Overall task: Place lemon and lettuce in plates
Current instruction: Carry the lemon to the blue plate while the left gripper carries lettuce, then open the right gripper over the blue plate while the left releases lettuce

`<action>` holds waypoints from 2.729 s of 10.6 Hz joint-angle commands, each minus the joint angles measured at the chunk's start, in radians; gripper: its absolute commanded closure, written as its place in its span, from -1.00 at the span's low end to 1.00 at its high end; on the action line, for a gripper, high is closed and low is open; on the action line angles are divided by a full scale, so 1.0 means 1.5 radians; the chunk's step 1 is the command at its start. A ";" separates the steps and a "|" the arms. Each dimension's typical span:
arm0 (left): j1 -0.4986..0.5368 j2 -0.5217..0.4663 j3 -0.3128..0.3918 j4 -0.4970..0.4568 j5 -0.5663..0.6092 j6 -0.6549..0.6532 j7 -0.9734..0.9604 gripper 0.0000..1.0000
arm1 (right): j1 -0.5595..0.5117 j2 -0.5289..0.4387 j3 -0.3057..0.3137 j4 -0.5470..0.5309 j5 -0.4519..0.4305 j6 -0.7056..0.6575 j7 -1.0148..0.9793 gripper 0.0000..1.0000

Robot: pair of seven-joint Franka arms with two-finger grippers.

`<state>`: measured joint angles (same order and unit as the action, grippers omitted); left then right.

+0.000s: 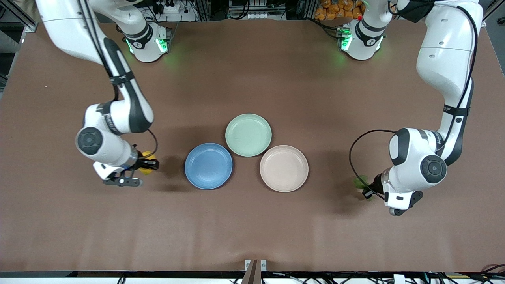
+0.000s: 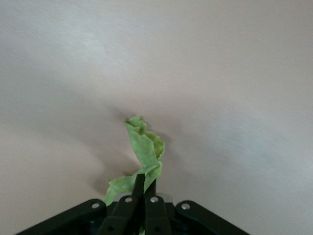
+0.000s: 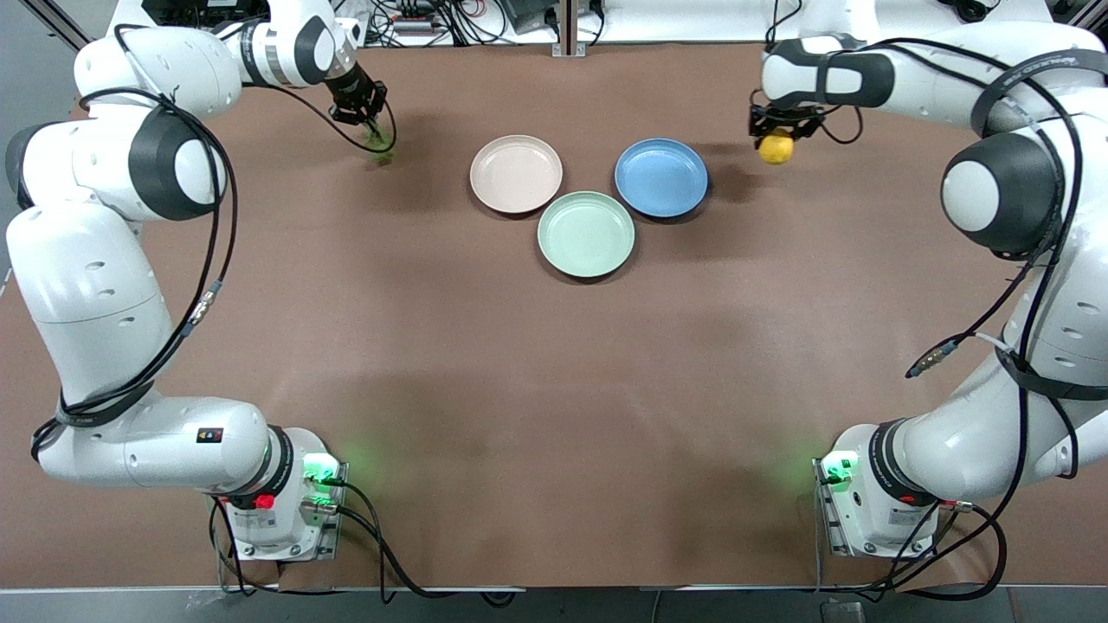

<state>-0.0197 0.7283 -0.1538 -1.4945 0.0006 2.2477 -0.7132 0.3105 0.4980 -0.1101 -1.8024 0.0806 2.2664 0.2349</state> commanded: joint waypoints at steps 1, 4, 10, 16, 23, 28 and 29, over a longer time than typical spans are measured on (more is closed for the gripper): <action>-0.011 -0.018 -0.017 -0.006 -0.018 0.002 -0.031 1.00 | 0.047 0.036 -0.002 0.055 0.035 -0.006 0.044 0.75; -0.013 -0.029 -0.059 -0.006 -0.015 0.002 -0.084 1.00 | 0.101 0.091 -0.002 0.103 0.041 0.021 0.065 0.75; -0.097 -0.026 -0.087 0.017 -0.012 0.005 -0.174 1.00 | 0.159 0.128 -0.002 0.103 0.038 0.096 0.157 0.69; -0.178 -0.005 -0.085 0.008 0.030 0.005 -0.253 1.00 | 0.178 0.158 -0.003 0.103 0.031 0.153 0.167 0.63; -0.158 -0.017 -0.082 0.006 0.042 -0.002 -0.218 -1.00 | 0.178 0.156 -0.005 0.105 0.030 0.150 0.181 -1.00; -0.130 -0.056 -0.074 0.006 0.105 -0.021 -0.151 -1.00 | 0.154 0.145 -0.009 0.217 0.028 -0.052 0.173 -1.00; -0.129 -0.065 -0.073 0.004 0.106 -0.021 -0.126 -1.00 | 0.146 0.145 -0.009 0.243 0.022 -0.102 0.169 -1.00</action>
<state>-0.2124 0.6691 -0.2672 -1.4702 0.1356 2.2346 -0.9444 0.5544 0.7168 -0.1331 -1.5052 0.1222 2.2158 0.4855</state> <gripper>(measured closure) 0.000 0.000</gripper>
